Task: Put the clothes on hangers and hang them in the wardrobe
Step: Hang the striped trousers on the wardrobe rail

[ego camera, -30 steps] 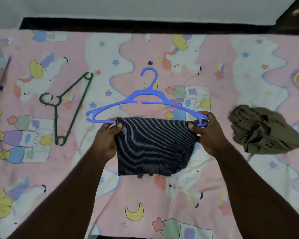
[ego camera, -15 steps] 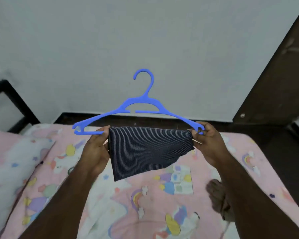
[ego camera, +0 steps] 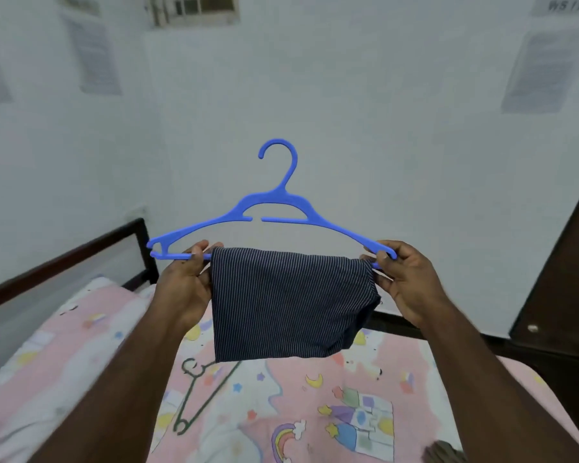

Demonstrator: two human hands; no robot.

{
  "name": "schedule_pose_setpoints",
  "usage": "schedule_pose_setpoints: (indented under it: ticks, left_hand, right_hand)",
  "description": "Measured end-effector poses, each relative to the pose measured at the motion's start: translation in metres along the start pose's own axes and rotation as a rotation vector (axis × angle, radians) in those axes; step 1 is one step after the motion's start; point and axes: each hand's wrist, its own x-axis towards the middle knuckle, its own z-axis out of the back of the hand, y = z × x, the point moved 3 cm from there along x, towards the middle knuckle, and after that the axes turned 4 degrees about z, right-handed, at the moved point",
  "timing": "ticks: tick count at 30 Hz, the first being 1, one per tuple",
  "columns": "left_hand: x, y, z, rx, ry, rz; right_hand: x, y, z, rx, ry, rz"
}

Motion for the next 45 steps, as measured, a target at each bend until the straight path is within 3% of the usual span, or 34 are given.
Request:
schedule_pose_setpoints:
  ticks: [8,18,27,38,45]
  left_hand:
    - [-0.094,-0.044,0.029,-0.051,-0.179,-0.153]
    - [-0.215,-0.079,0.117,-0.167,-0.411,-0.293]
    - [-0.313,-0.103,0.164,-0.272,-0.467,-0.392]
    - [-0.476,-0.121,0.231,-0.353,-0.580,-0.487]
    - [-0.589,-0.163,0.255,-0.391,-0.695,-0.761]
  right_hand:
    - [-0.023,0.030,-0.034,0.056,0.168,0.036]
    - [-0.063,0.053,-0.144,0.050,0.462,0.058]
    - [-0.126,0.075,-0.222,0.147,0.641,0.088]
    - [-0.245,0.086,-0.291,0.245,0.810,-0.034]
    - [-0.308,0.077,-0.350,0.345,0.955,-0.154]
